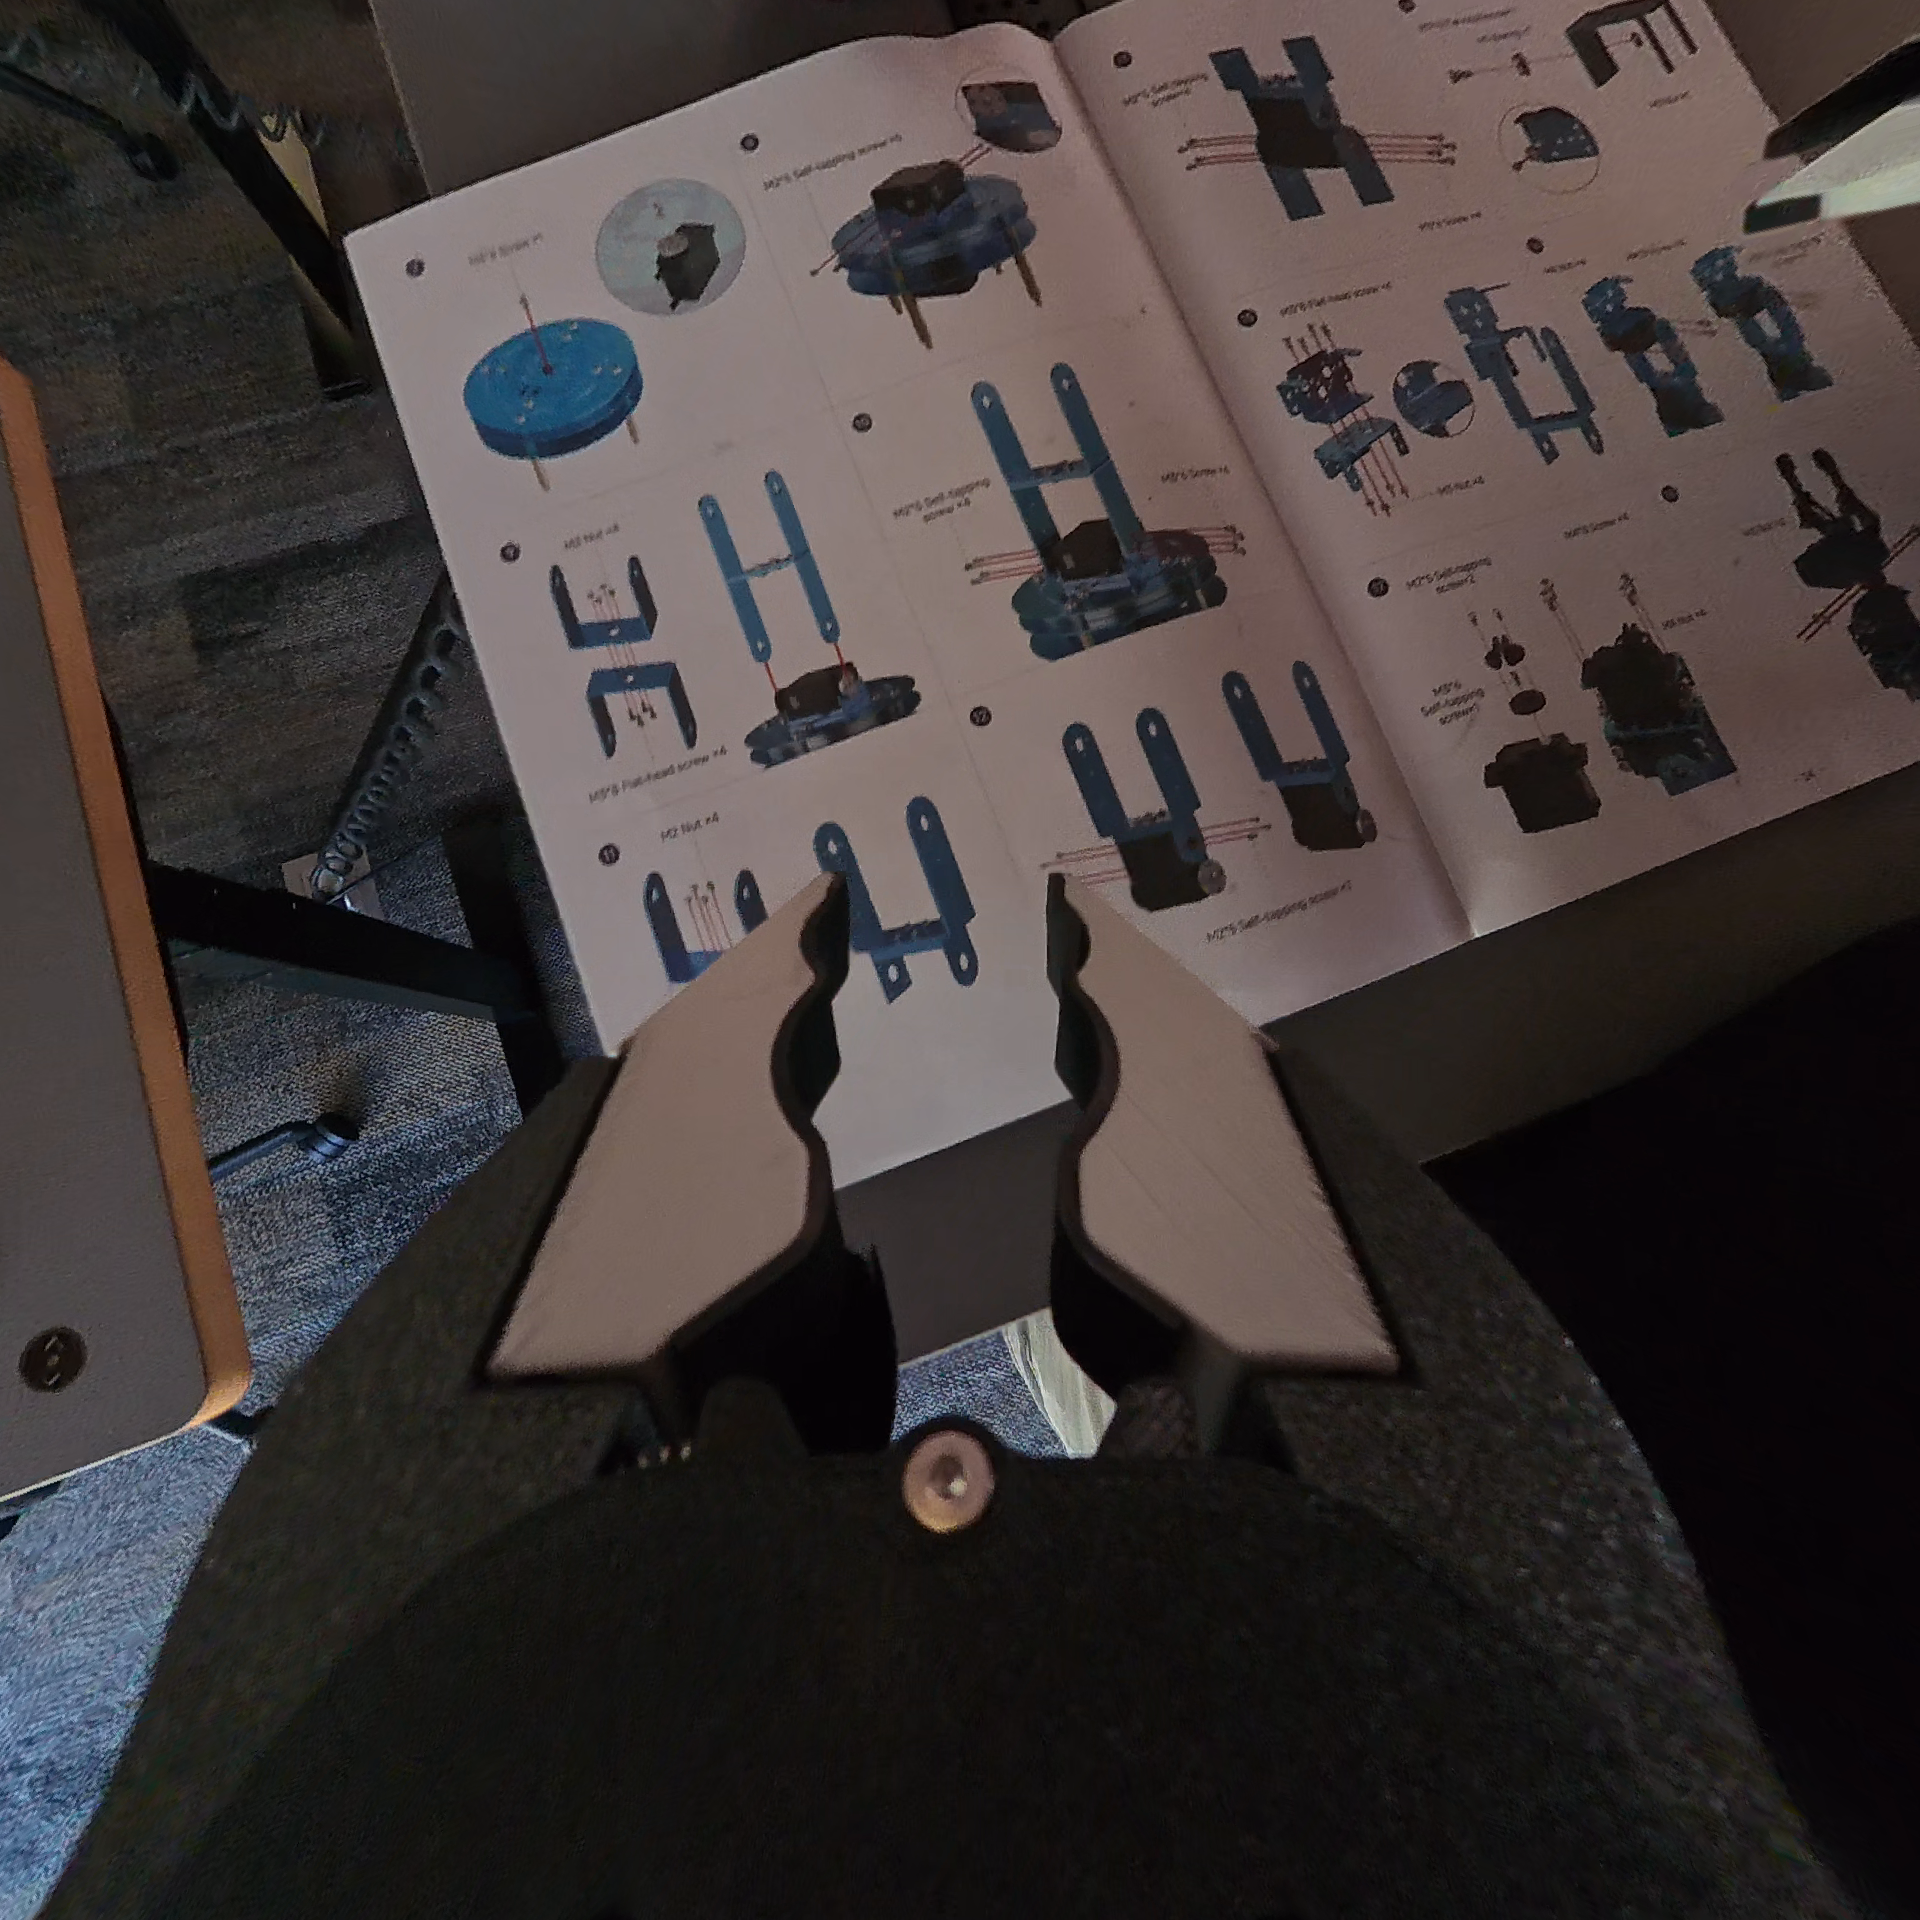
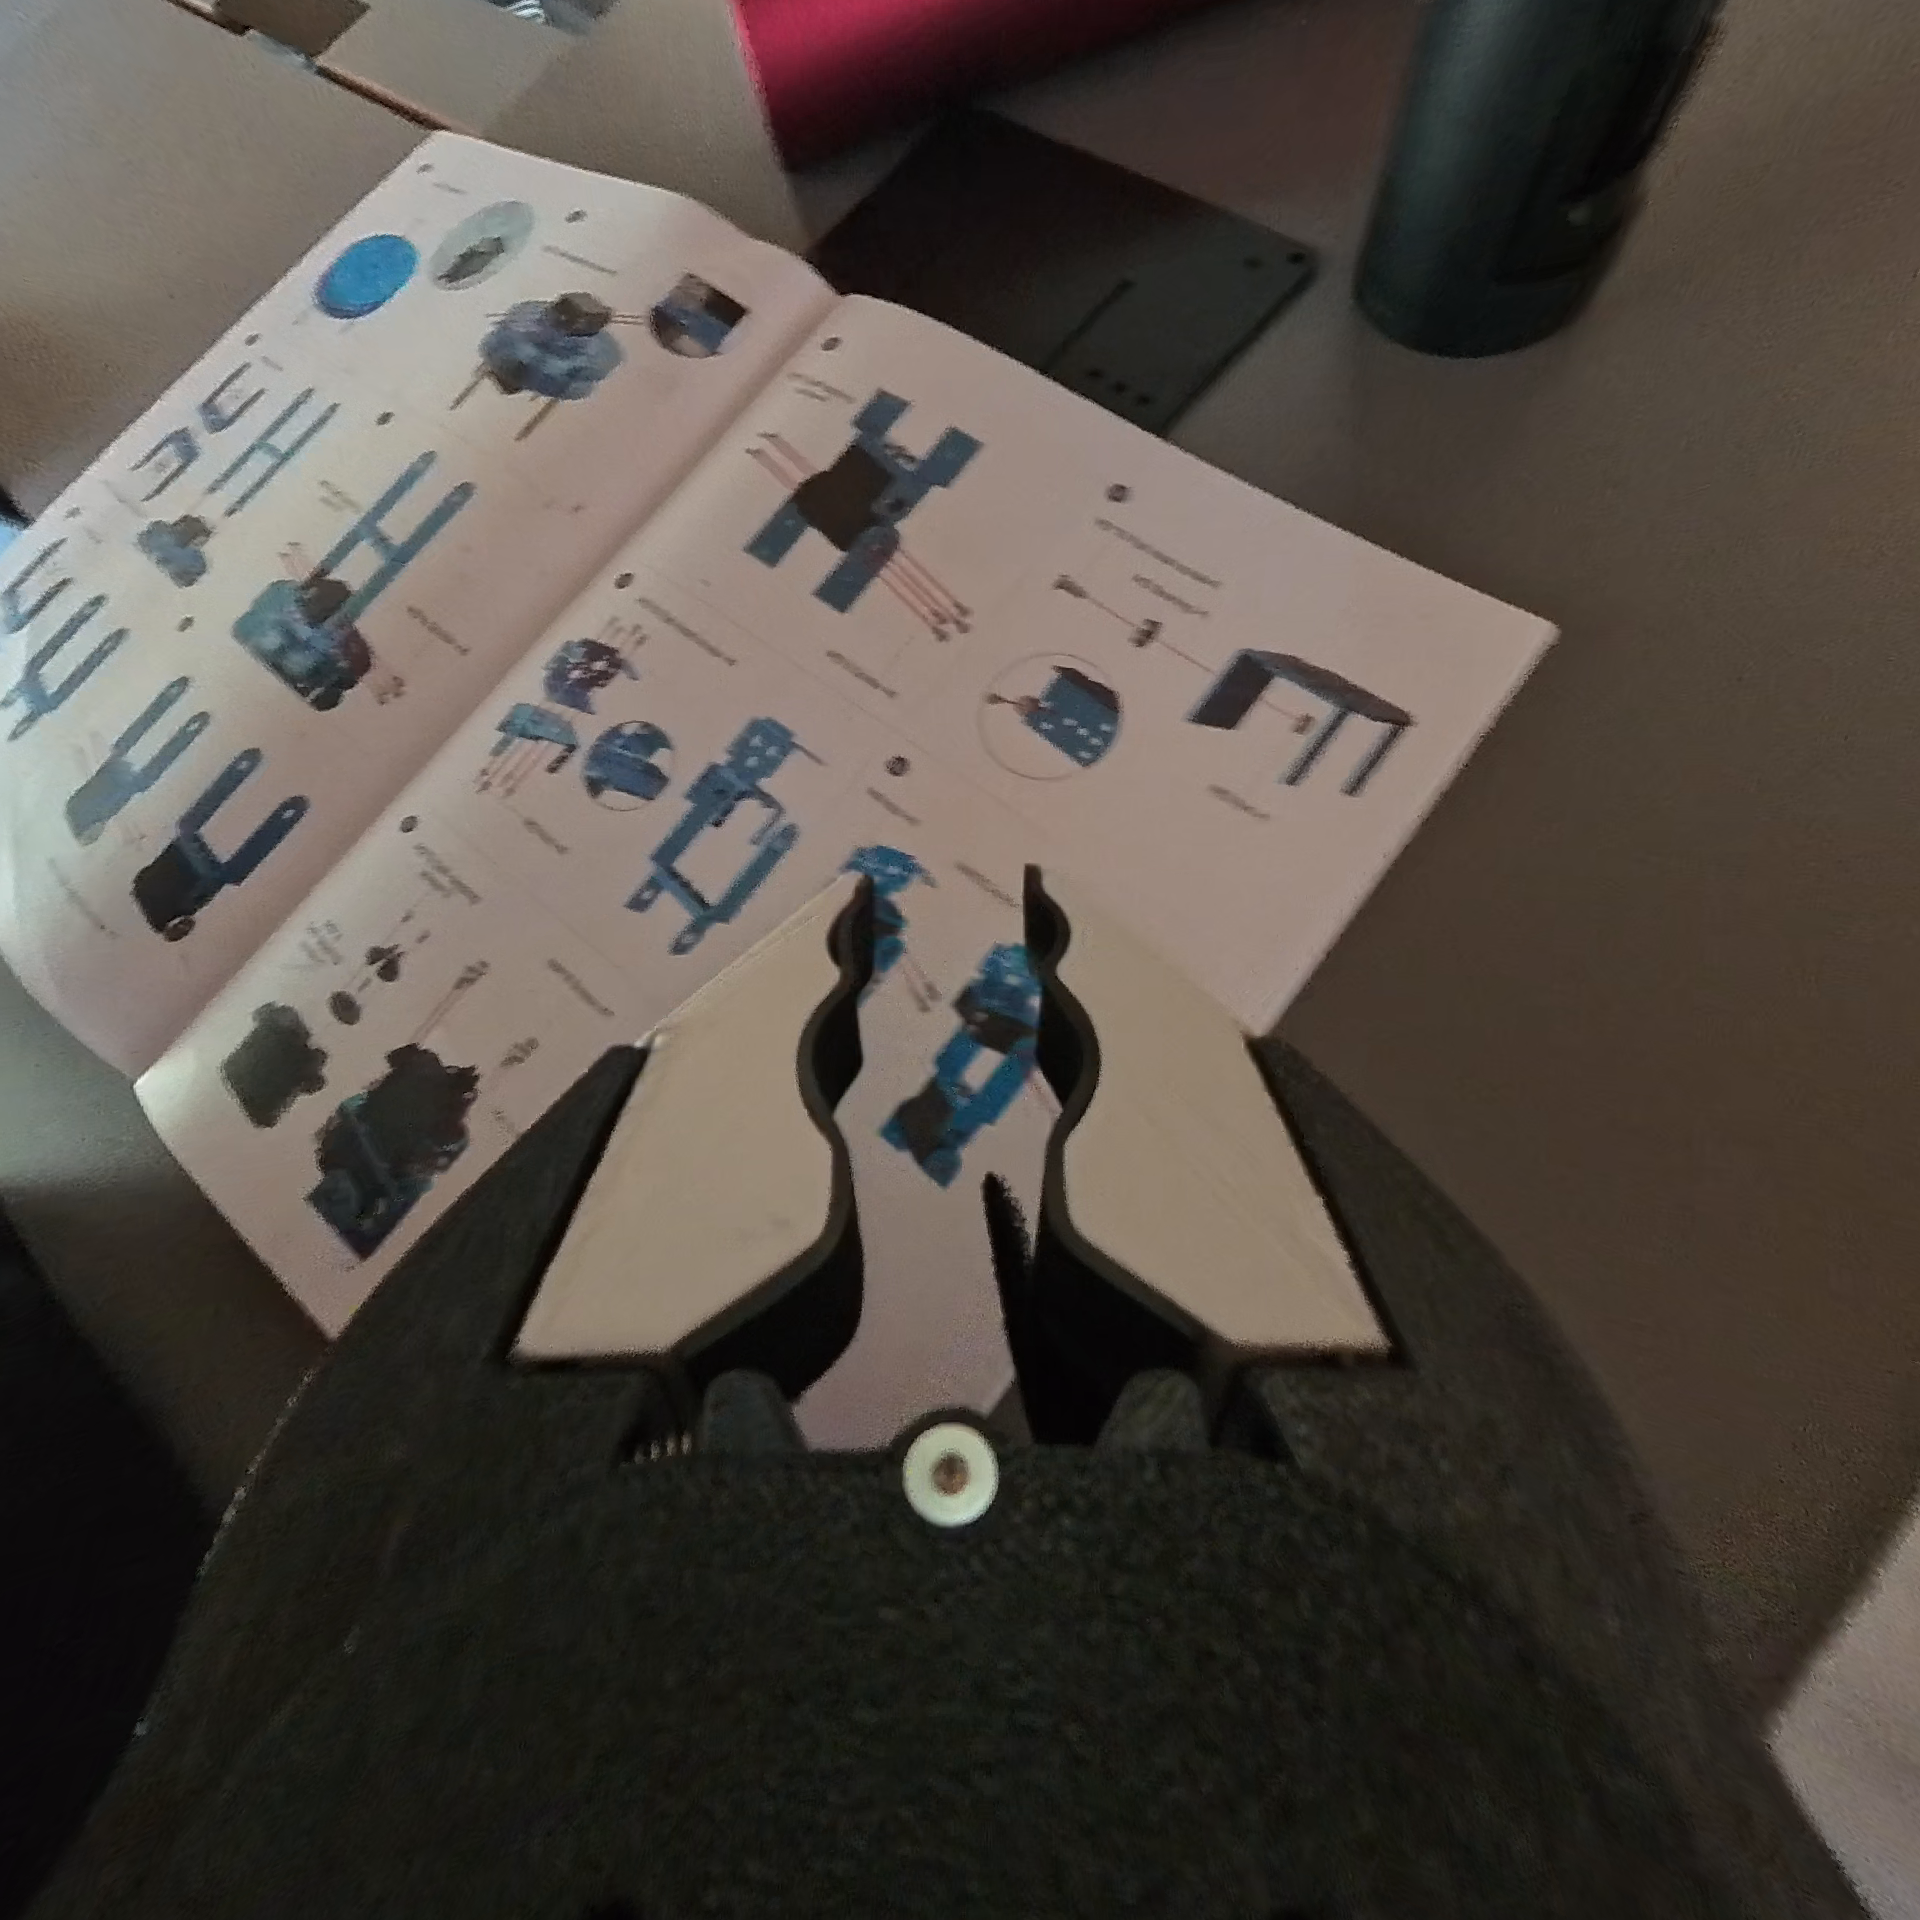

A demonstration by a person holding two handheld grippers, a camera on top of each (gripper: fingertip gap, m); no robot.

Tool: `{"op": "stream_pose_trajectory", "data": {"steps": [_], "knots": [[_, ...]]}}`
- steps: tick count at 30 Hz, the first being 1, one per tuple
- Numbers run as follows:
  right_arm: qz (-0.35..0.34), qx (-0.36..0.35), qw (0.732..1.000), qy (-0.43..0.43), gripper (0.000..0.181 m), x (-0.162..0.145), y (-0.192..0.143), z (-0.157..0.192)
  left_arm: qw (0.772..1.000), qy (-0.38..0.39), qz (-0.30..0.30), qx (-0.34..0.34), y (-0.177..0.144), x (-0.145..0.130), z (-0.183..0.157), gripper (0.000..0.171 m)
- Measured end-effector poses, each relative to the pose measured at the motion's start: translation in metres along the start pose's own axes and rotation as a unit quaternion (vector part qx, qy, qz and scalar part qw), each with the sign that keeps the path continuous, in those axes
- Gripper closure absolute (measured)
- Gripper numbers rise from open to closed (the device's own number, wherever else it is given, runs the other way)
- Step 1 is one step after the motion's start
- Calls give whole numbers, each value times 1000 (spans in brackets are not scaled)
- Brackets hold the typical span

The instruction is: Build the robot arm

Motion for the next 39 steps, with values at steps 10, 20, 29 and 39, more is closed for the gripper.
{"op": "stream_pose_trajectory", "data": {"steps": [10, 20, 29, 39], "knots": [[53, 177, 975, -124, 152, -7, 25, 81, 1000, -26, 4, 1, -9, -21, 4, 134], [125, 292, 926, -205, 153, -41, 11, 131, 1000, -16, 4, -24, -5, -22, -2, 134], [142, 265, 933, -196, 157, -53, -4, 122, 999, 0, 1, -39, 3, -11, -4, 134], [128, 240, 944, -187, 161, -52, -7, 116, 998, 20, 0, -54, 10, -1, -10, 134]]}}
Point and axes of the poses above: each gripper's, where its closed fingertips meet, y out along the fingers, x out of its top, z = x × y across the jaws, the point moved 4 cm from there along -y, back along the fingers, and after that the axes turned 11 degrees about x, right-handed, at the moved point
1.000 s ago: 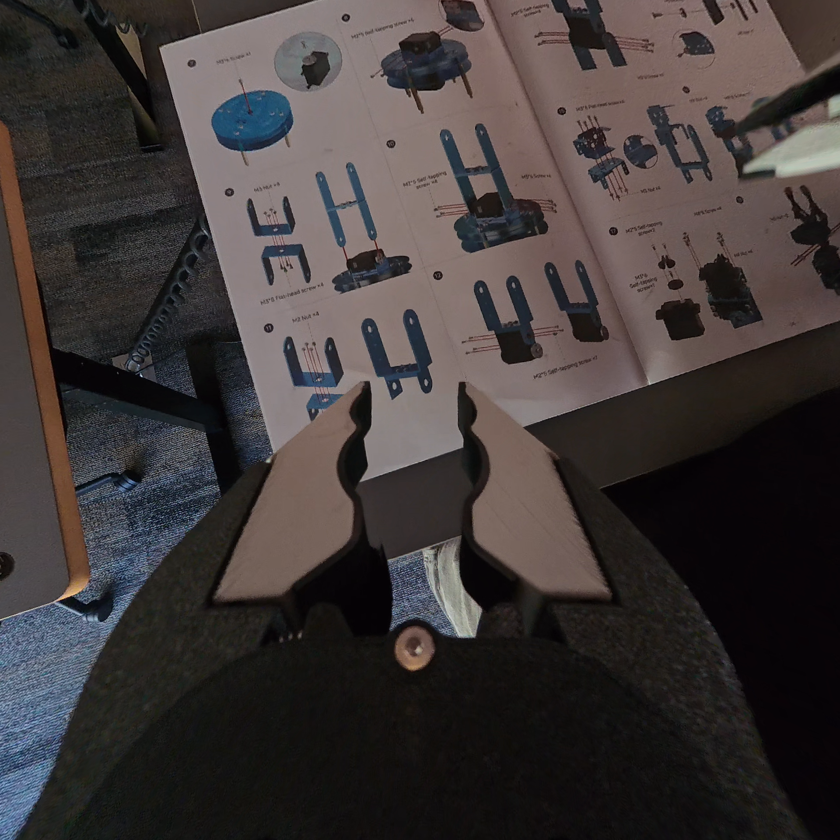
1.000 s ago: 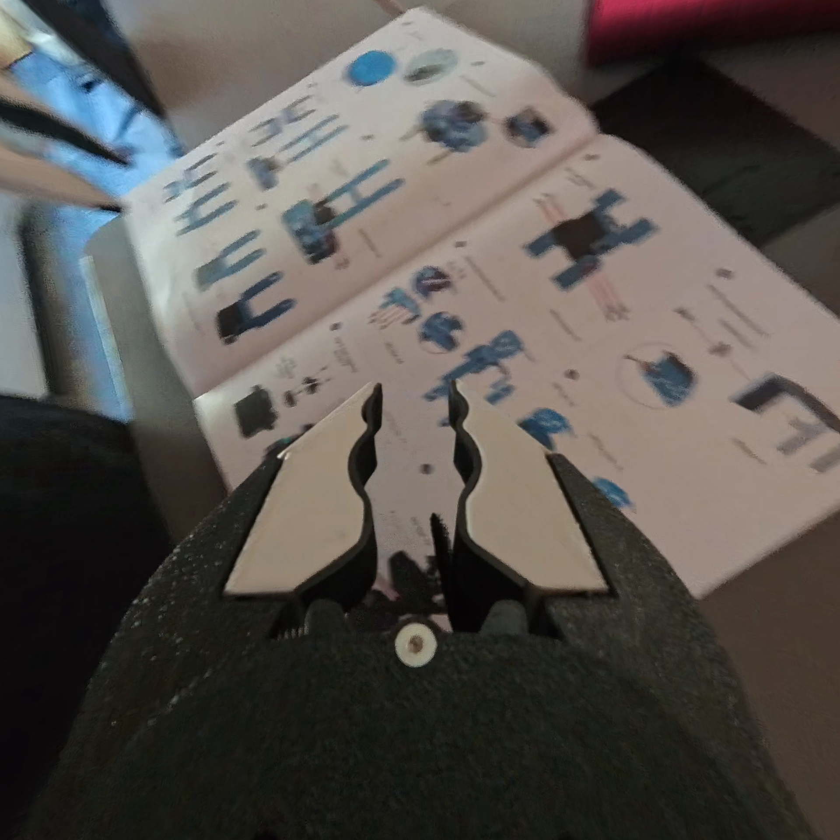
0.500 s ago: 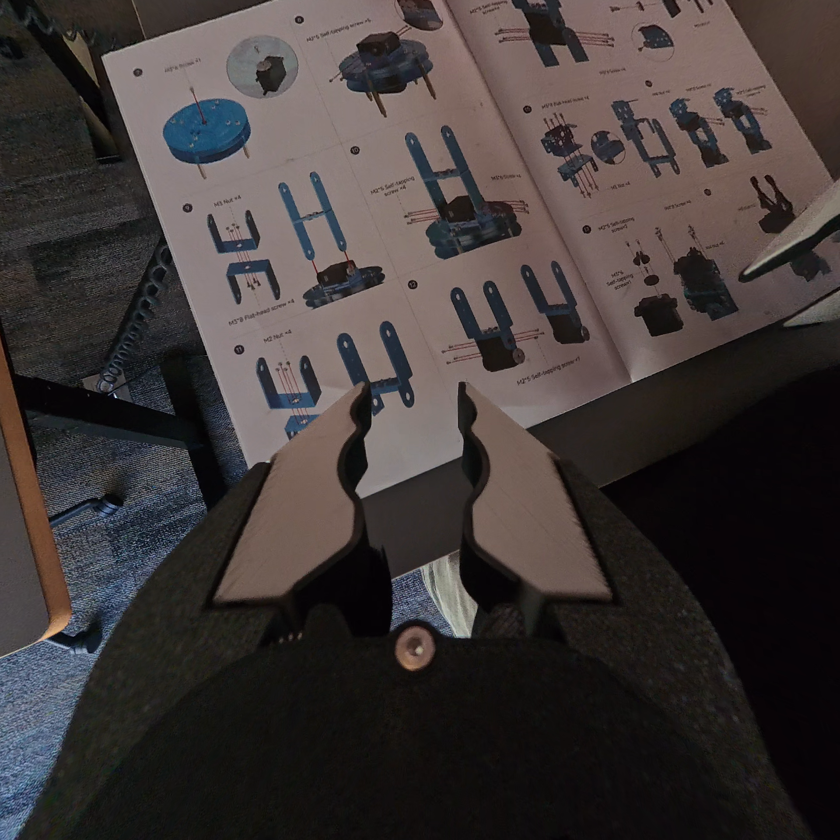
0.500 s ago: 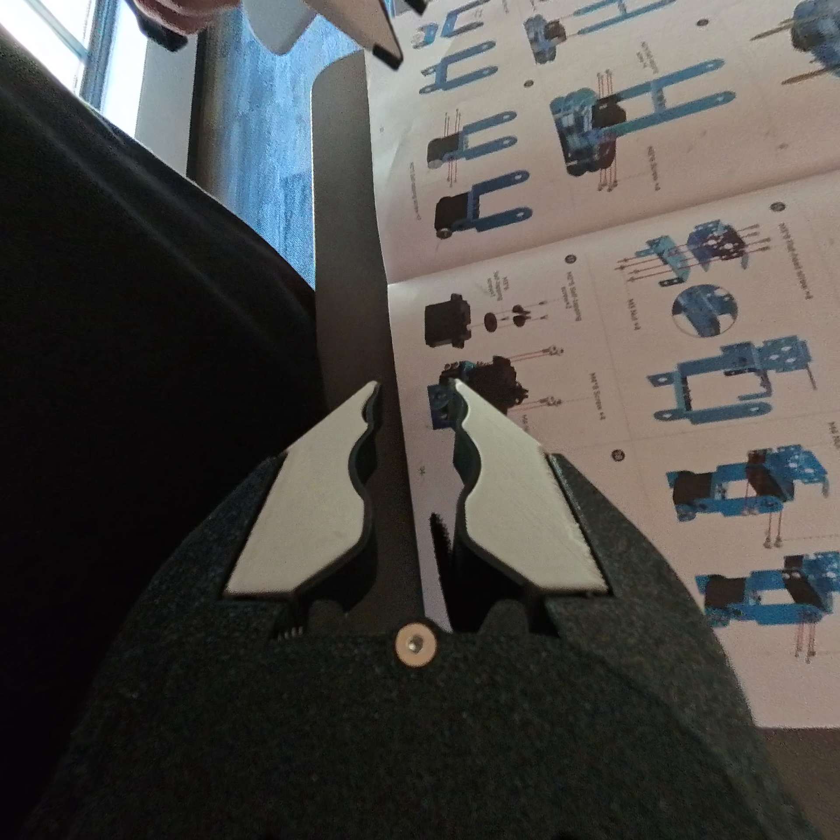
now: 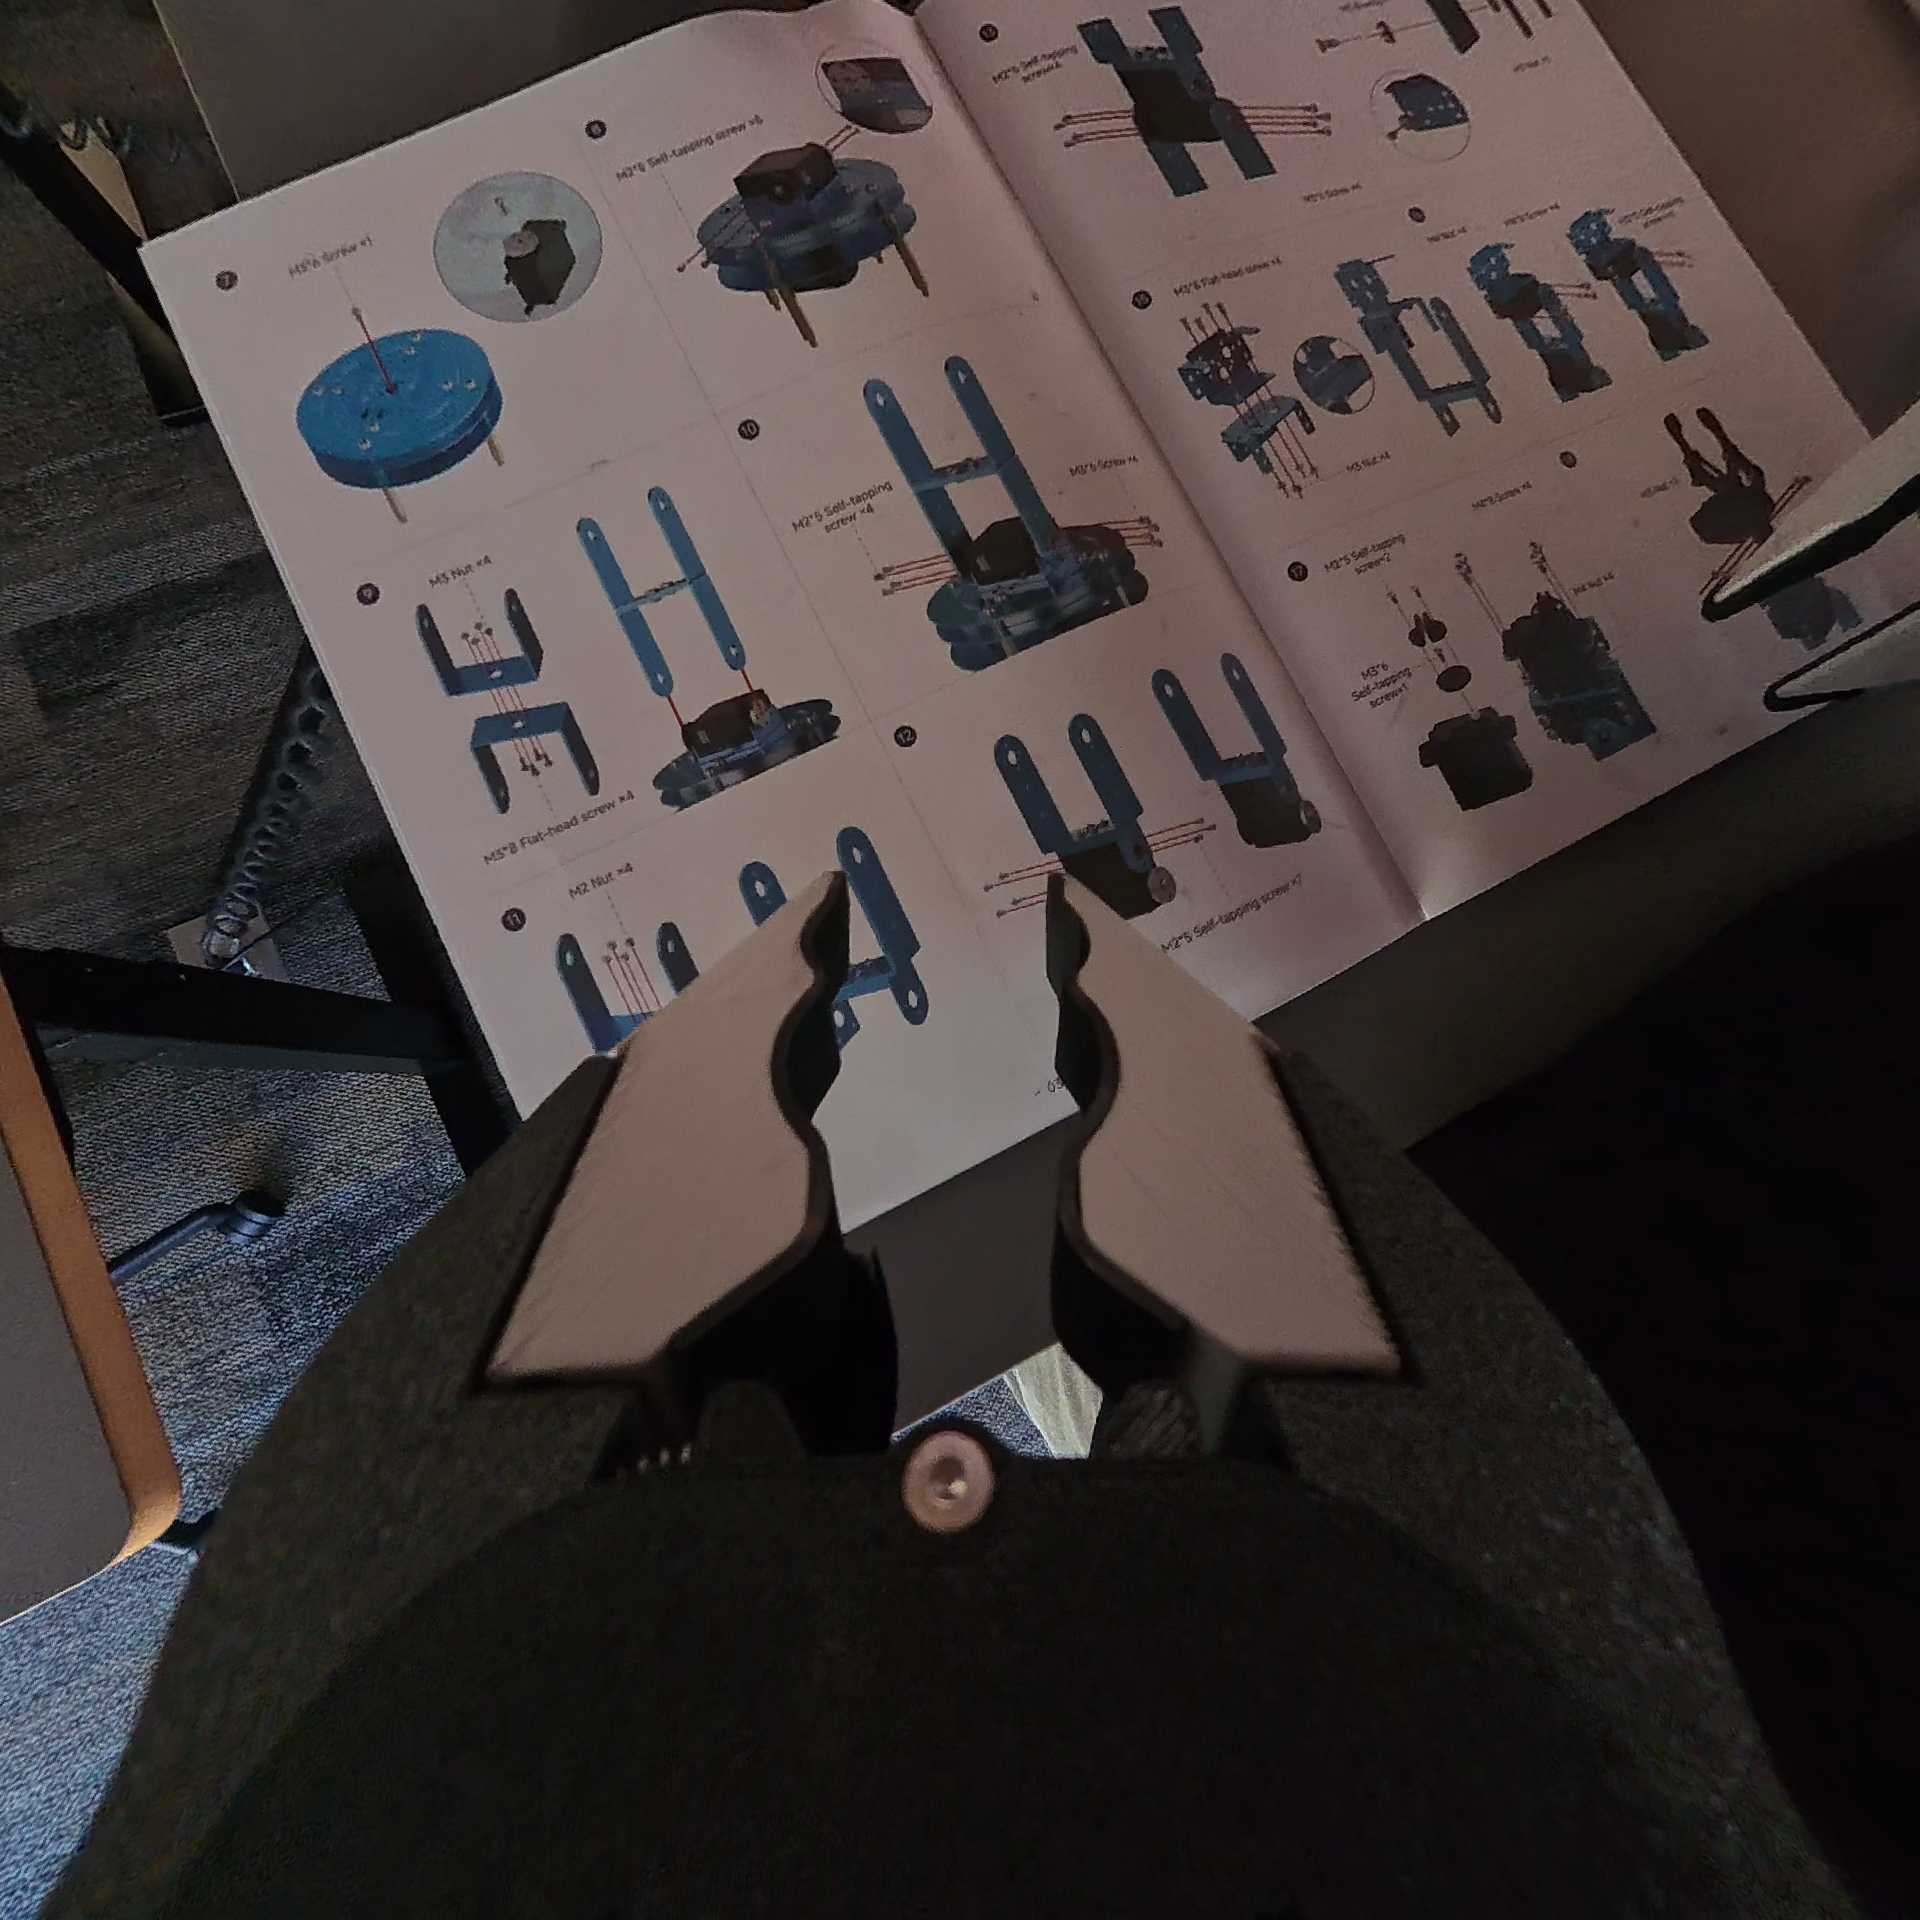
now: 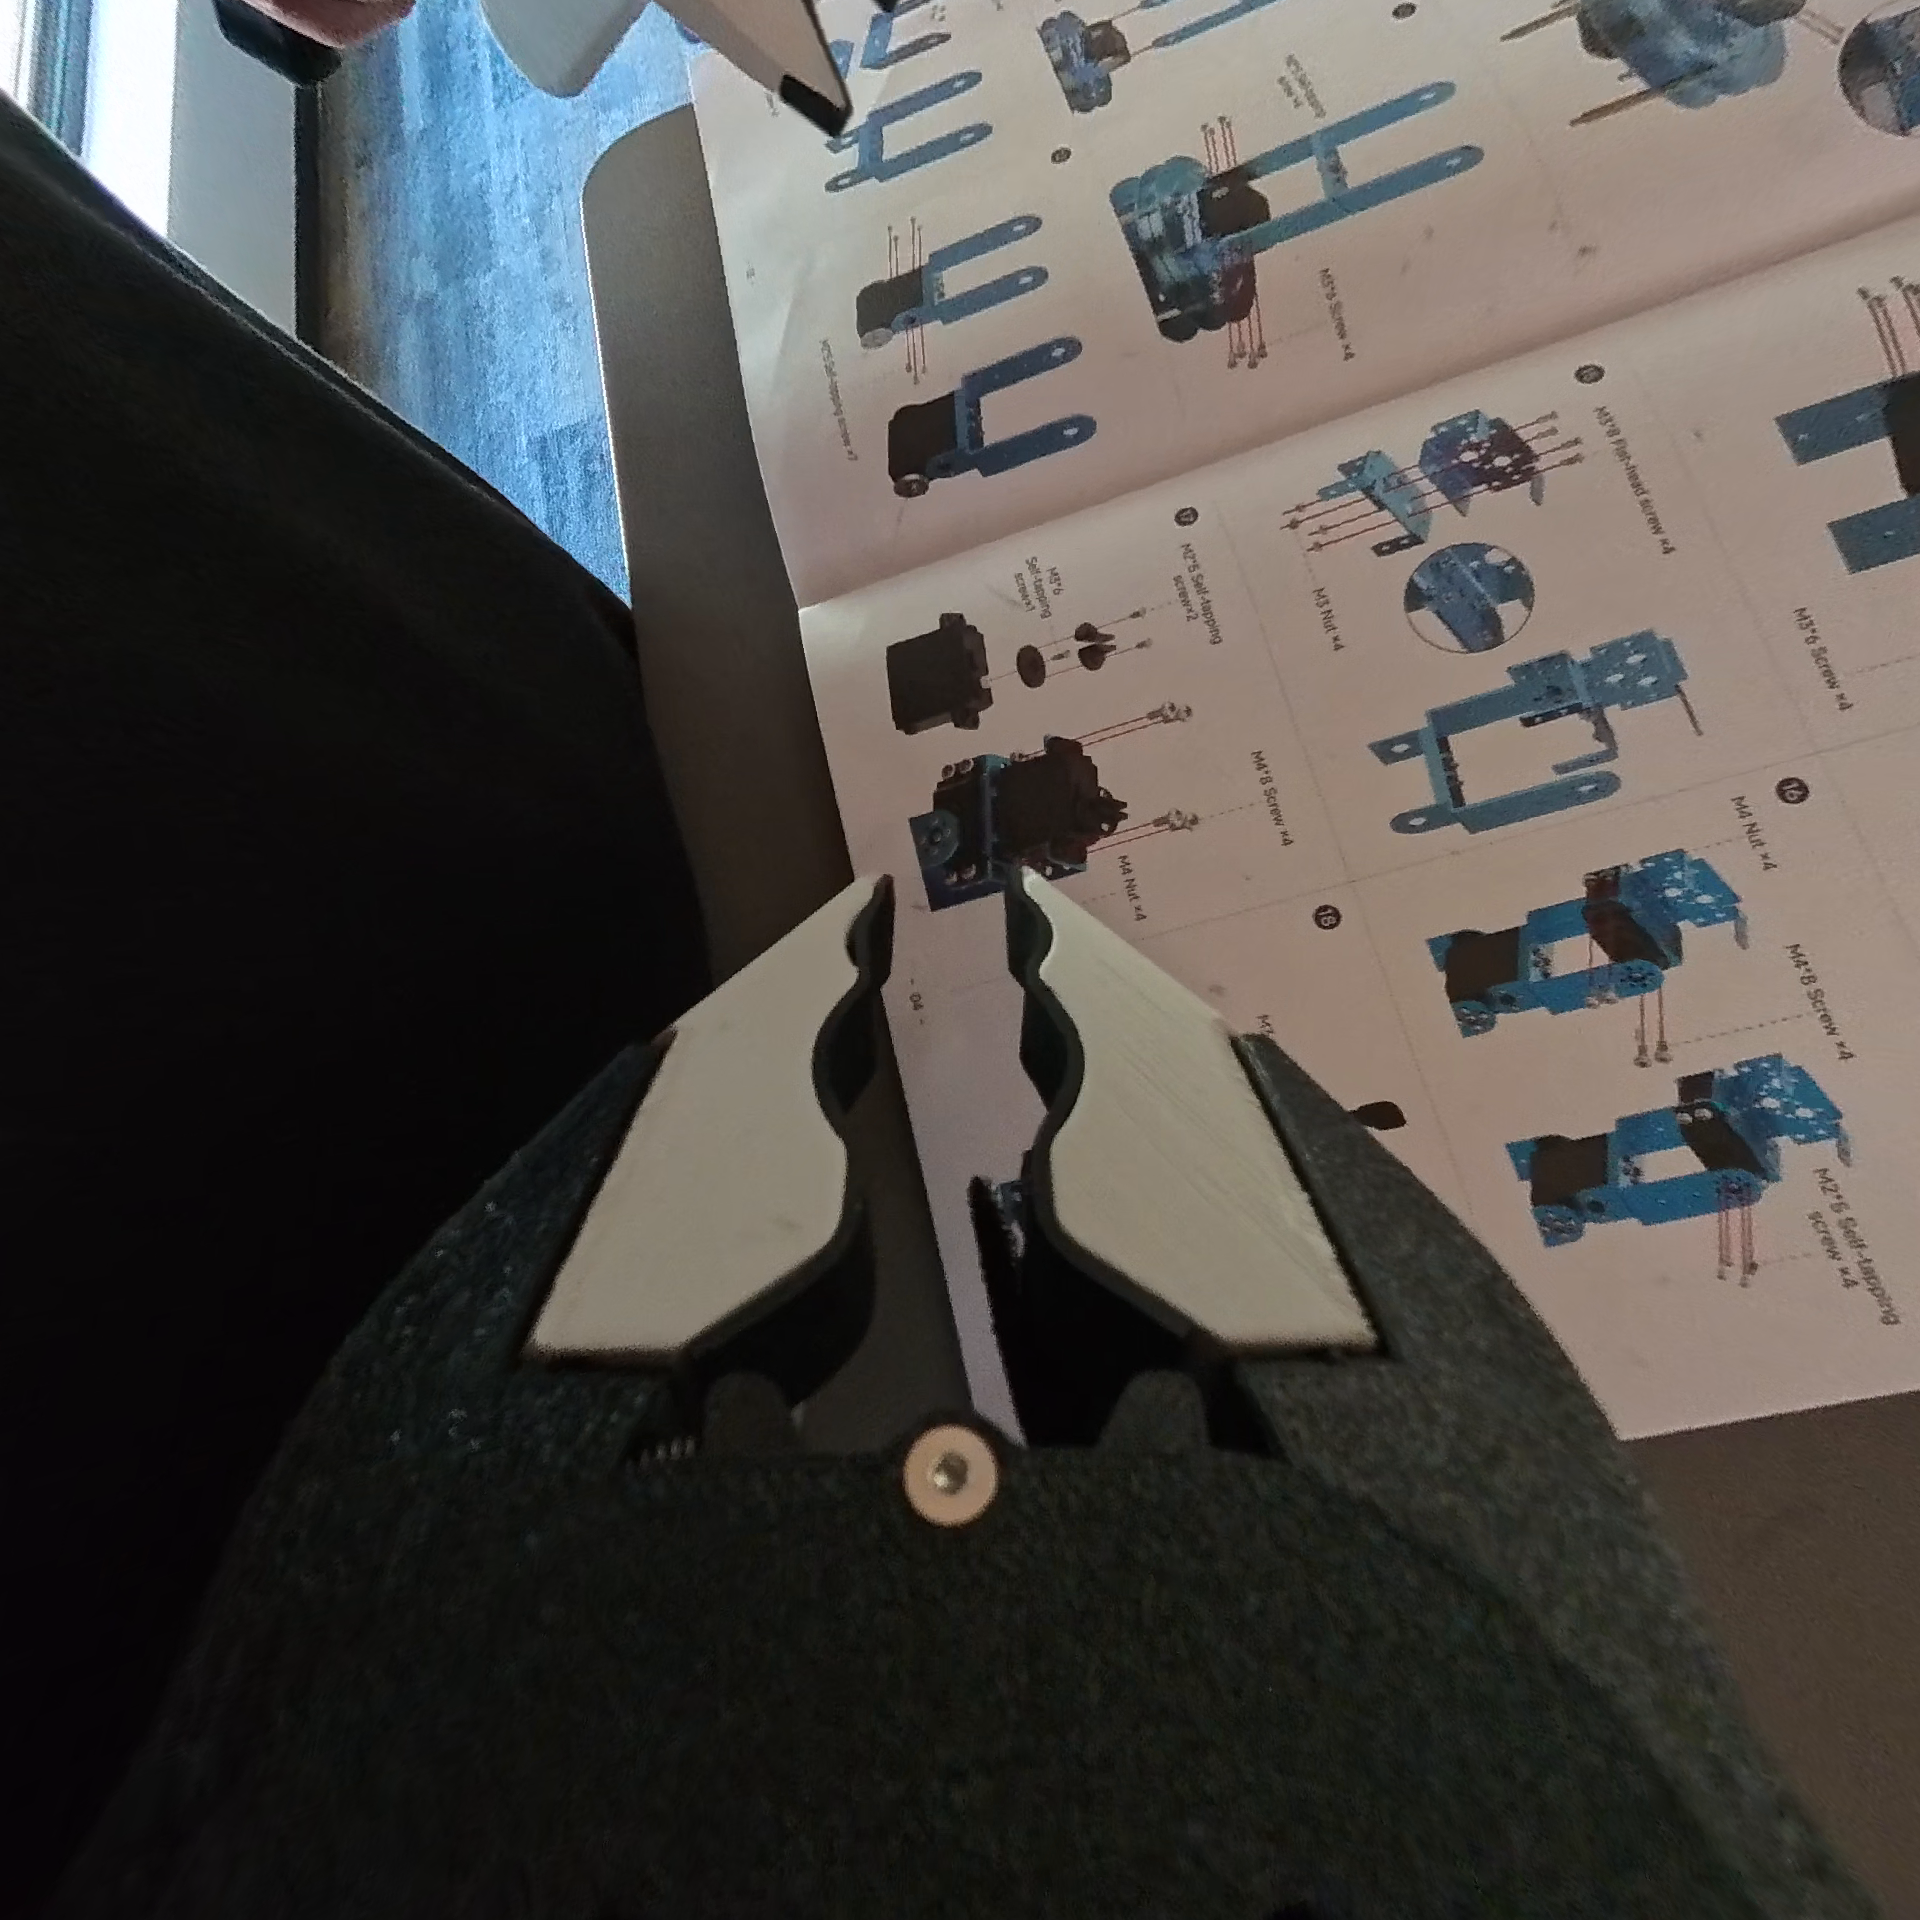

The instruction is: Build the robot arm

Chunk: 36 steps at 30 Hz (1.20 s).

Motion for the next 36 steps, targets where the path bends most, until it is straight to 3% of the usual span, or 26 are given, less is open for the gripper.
{"op": "stream_pose_trajectory", "data": {"steps": [9, 20, 36], "knots": [[-2, -18, 1000, 20, 161, -9, -8, -7, 1000, 7, 5, -1, 2, 1, -1, 134], [10, -107, 993, 48, 162, -35, -57, -42, 1000, 9, 9, -4, 4, 1, -4, 134], [-58, -230, 969, 66, 164, -10, -49, -68, 1000, 6, 13, -1, 5, 1, -5, 134]]}}
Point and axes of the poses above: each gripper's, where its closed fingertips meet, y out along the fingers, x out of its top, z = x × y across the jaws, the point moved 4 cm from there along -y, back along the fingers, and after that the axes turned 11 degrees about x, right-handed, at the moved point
